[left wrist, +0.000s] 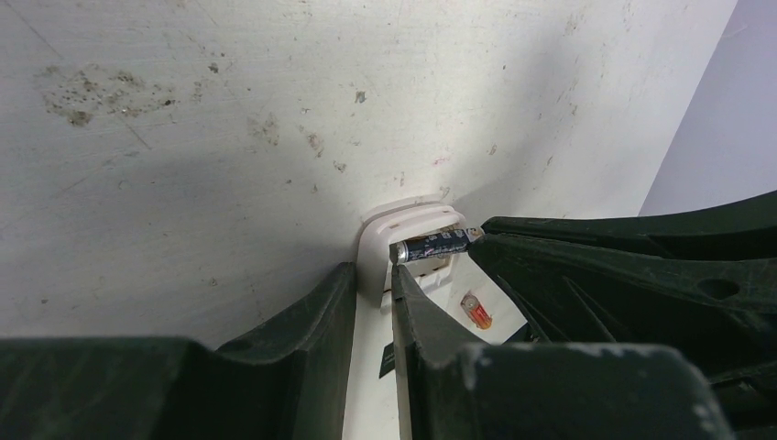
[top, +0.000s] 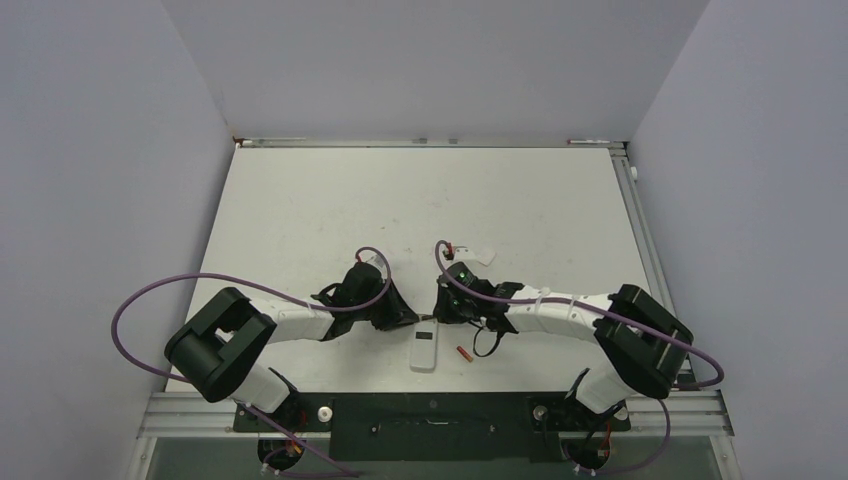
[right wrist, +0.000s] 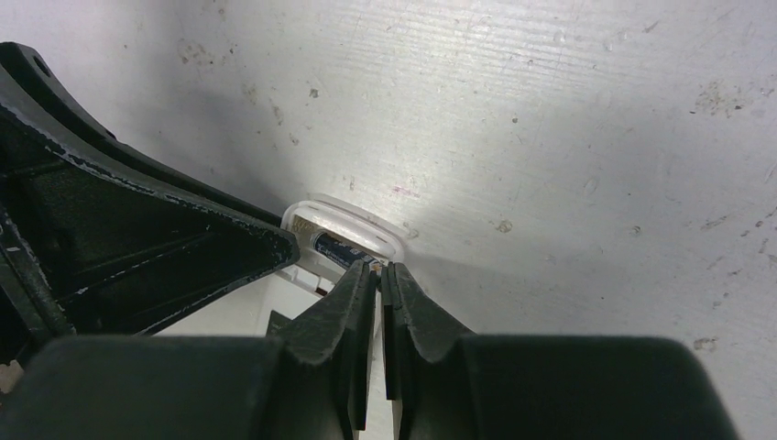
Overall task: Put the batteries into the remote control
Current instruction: Load the battery into the remote control.
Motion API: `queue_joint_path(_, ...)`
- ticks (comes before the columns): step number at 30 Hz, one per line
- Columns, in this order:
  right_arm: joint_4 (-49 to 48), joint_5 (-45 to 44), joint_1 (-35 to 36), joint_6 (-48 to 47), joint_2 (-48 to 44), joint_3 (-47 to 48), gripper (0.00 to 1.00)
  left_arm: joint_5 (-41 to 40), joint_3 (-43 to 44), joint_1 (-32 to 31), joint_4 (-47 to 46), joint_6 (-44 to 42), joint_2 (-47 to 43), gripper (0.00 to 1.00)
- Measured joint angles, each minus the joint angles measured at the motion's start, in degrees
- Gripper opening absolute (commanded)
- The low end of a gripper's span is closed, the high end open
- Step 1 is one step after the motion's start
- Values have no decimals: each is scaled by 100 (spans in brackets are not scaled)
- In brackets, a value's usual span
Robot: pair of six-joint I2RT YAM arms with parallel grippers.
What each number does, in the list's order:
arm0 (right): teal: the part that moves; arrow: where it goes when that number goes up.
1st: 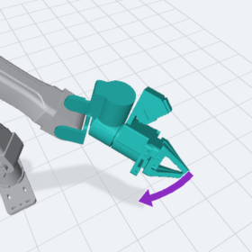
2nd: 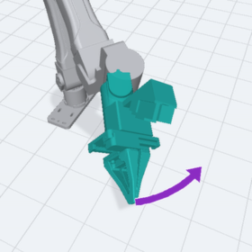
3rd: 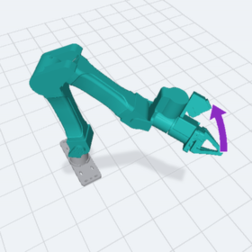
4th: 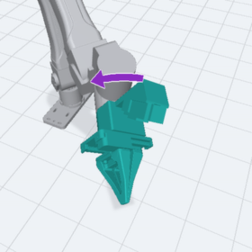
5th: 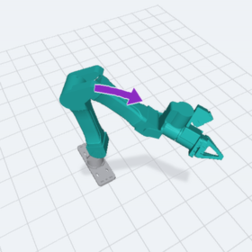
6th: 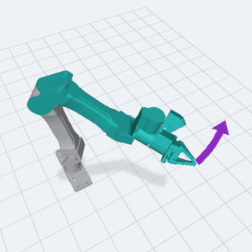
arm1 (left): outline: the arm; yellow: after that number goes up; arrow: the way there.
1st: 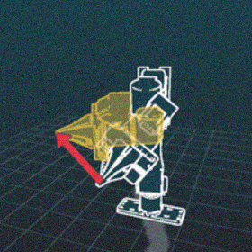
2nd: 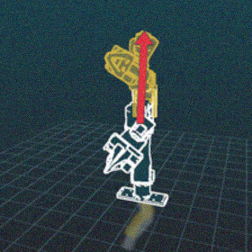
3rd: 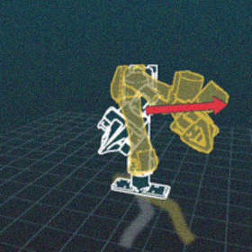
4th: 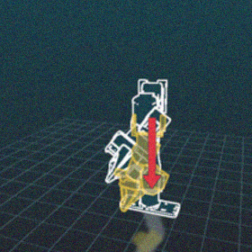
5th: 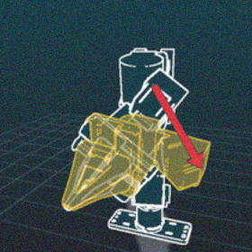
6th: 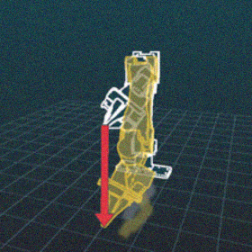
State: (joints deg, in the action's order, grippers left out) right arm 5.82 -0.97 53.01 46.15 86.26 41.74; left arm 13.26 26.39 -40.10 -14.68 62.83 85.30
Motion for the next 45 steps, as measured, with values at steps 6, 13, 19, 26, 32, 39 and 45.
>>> queue_joint_path(6,-2,-9,7,-20,103,98,9,0,-24,0,35,0,-44,18)
queue_joint_path(13,22,-122,39,-66,254,258,9,2,-33,2,87,-2,-74,18)
queue_joint_path(19,72,-190,87,-114,299,323,9,2,-37,2,105,0,-87,18)
queue_joint_path(26,76,-317,164,-153,302,328,9,2,-37,2,111,2,-90,18)
queue_joint_path(32,72,-481,264,-144,302,328,9,0,-55,2,116,24,-109,18)
queue_joint_path(39,57,-638,378,-52,302,308,9,-17,-107,2,111,127,-151,18)
queue_joint_path(45,-170,-831,457,103,260,153,9,-20,-118,0,98,151,-151,17)
